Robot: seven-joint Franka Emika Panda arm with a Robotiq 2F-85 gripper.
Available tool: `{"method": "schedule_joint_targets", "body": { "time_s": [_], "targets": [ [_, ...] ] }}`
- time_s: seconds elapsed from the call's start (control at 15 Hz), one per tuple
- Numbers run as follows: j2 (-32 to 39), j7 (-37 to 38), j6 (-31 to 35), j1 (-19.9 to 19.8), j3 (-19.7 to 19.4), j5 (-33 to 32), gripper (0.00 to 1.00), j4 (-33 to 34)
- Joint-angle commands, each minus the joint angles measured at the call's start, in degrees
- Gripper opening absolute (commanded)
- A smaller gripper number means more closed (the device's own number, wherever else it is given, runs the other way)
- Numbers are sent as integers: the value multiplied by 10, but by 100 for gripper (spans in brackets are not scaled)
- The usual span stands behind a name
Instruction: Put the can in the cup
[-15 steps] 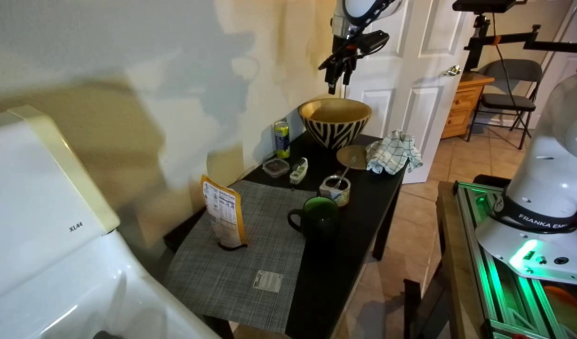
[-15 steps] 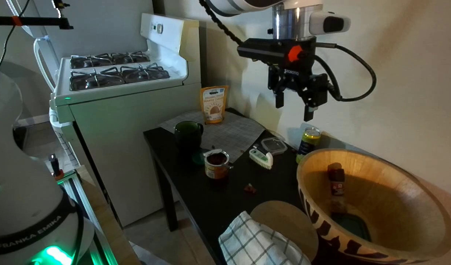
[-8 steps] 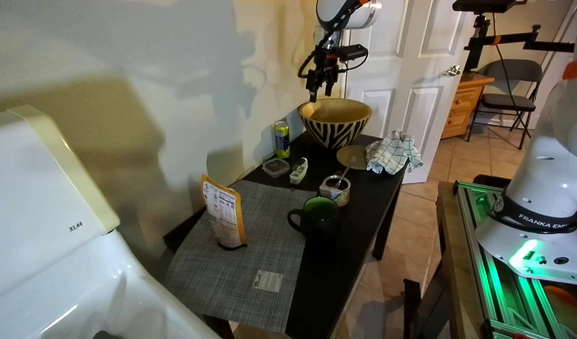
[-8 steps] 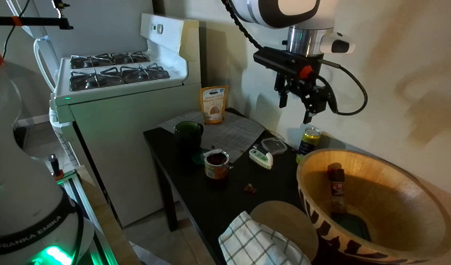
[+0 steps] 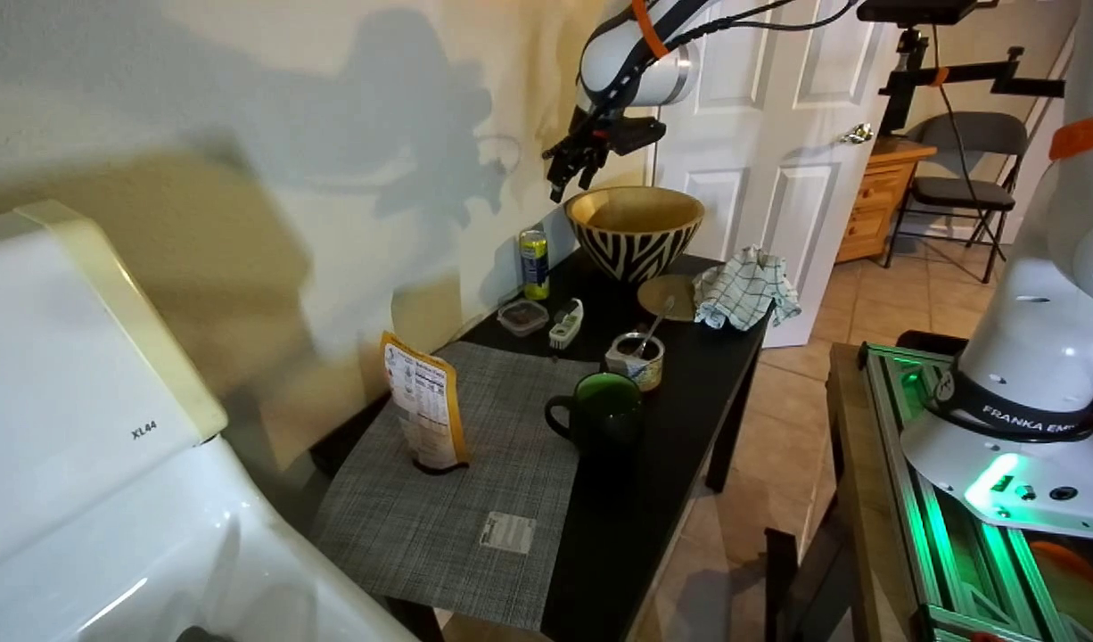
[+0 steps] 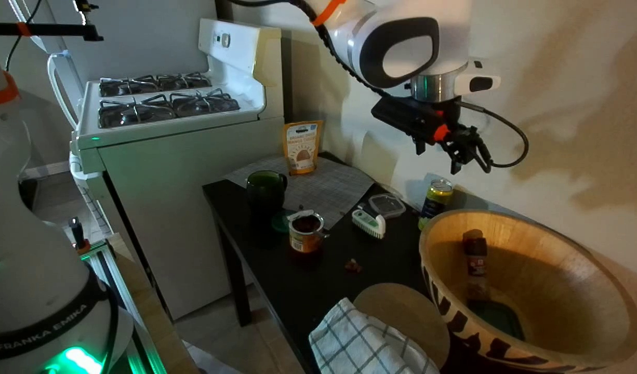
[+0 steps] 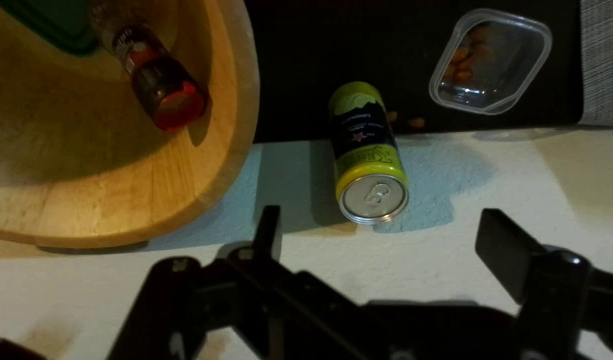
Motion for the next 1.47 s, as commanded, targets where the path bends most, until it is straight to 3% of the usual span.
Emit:
{"method": "schedule_joint_targets", "body": {
  "time_s": [0.0, 0.33, 0.67, 1.0, 1.4],
  "targets": [
    [64, -30, 51, -19, 28, 7, 100, 32],
    [119, -29, 79, -40, 57, -1, 100, 68],
    [102, -13, 76, -34, 54, -15, 100, 50],
    [131, 1, 145, -36, 58, -10, 100, 60],
    [170, 2, 166, -57, 87, -8, 100, 82]
  ]
}}
